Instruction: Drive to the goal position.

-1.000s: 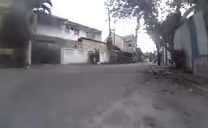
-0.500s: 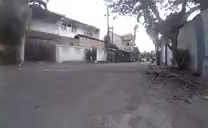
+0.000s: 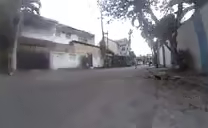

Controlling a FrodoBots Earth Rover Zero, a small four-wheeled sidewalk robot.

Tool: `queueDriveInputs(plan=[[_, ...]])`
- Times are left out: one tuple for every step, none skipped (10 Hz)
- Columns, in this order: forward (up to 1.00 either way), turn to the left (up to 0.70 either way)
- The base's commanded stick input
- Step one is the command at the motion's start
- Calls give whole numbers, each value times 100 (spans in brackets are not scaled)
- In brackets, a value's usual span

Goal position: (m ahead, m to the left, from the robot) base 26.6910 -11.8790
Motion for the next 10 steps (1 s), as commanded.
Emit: queueDriveInputs(plan=[[100,-30],[100,0],[100,0],[100,0],[100,0],[100,0],[100,0],[100,0],[100,0],[100,0]])
